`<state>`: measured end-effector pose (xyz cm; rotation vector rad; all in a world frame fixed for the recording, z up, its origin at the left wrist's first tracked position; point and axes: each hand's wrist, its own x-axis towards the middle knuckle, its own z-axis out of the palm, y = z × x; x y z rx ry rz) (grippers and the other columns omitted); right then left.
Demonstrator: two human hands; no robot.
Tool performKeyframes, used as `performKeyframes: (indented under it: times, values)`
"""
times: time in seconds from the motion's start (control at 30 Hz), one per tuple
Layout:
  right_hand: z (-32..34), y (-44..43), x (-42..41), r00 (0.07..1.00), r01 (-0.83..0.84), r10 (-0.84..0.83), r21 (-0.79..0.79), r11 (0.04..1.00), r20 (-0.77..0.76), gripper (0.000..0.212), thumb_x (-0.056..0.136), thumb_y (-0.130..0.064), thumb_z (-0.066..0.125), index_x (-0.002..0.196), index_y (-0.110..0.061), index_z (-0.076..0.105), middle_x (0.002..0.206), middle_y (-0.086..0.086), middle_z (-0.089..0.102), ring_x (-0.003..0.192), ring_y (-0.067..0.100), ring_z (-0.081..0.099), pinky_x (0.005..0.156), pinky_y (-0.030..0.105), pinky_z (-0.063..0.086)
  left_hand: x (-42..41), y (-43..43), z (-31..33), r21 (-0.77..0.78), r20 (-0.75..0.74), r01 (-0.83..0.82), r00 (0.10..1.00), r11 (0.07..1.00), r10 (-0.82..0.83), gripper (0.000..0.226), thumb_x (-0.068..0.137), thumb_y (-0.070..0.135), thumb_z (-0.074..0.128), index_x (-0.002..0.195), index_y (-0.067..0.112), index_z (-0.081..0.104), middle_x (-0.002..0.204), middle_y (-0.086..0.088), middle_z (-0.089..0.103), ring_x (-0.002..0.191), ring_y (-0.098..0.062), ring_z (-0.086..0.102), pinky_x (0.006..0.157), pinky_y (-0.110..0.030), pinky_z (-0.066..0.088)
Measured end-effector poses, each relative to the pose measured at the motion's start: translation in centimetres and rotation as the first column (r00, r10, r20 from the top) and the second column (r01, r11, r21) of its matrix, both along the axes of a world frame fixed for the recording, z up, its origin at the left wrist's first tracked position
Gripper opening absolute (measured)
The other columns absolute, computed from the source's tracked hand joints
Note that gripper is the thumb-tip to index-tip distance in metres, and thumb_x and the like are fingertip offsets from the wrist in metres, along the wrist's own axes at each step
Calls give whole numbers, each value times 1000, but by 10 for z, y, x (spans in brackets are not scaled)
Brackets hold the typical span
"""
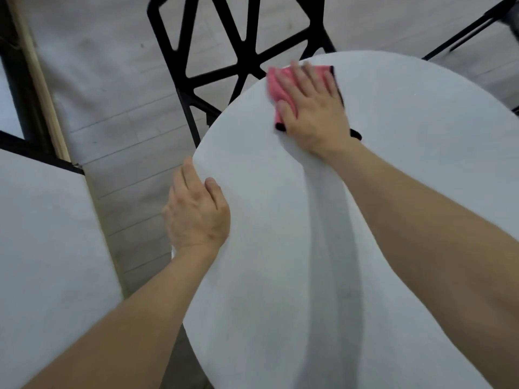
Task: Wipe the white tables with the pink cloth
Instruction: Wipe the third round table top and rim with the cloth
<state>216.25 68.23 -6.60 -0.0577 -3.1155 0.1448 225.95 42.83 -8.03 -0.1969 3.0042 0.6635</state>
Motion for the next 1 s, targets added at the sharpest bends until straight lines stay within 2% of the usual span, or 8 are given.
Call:
performKeyframes:
  times: [0.1,0.27,0.37,0.43,0.63,0.77,0.87,1.0]
  values:
    - [-1,-18,-7,971,240,-240,-12,971,0,68,108,-48,20,173,-31,17,181,9,13,168,30,8,134,57,-2,-1,-1,-3,-3,11,-11,1000,1000,11,55,109,33,39,161,13,37,147,-11,55,125,-36,58,94,-55,47]
    - [2,-42,14,872,-485,483,-2,875,82,64,110,-52,22,172,-36,18,181,1,16,168,21,9,135,48,-3,0,1,2,-8,11,-10,1000,1000,10,55,110,33,40,161,14,36,148,-11,54,124,-36,59,94,-56,48]
    - [7,19,-15,996,58,-57,-4,998,68,72,104,-55,18,172,-32,20,180,6,18,167,25,12,135,51,-2,-3,0,-3,-26,6,-9,1000,1000,9,54,110,34,38,160,15,35,148,-10,55,125,-37,59,96,-58,47]
    - [7,5,-22,931,363,-361,-25,932,63,69,108,-51,20,173,-30,12,181,11,10,168,30,5,134,57,-4,-4,-3,-5,-33,18,-22,1000,999,23,54,111,35,38,161,15,35,151,-12,54,128,-39,57,99,-60,45]
    - [0,-81,-3,952,-305,306,-74,949,3,63,109,-54,25,168,-37,35,178,2,27,167,24,16,134,54,2,-1,0,0,-68,-13,-27,1000,997,26,53,112,31,43,161,12,39,148,-18,55,124,-45,57,99,-60,47]
    - [-3,66,5,985,172,-173,-50,984,-13,68,108,-53,30,172,-33,24,179,7,22,167,27,14,134,55,1,-1,-3,1,-58,-26,-36,999,998,34,57,109,39,37,160,13,40,147,-18,55,130,-42,53,106,-60,44]
    - [1,143,15,847,531,-530,-16,847,49,73,106,-56,20,173,-31,13,181,10,12,168,30,5,133,59,0,-22,11,2,-46,-111,-41,993,998,35,58,108,46,37,154,12,48,139,-18,58,129,-39,50,111,-59,42]
    - [-1,49,-19,960,280,-280,-56,958,9,70,107,-48,16,174,-28,14,180,15,11,167,34,4,132,62,-3,-40,62,-11,-172,-156,-29,988,985,1,66,109,54,38,159,11,37,157,-18,46,142,-38,41,123,-56,29]
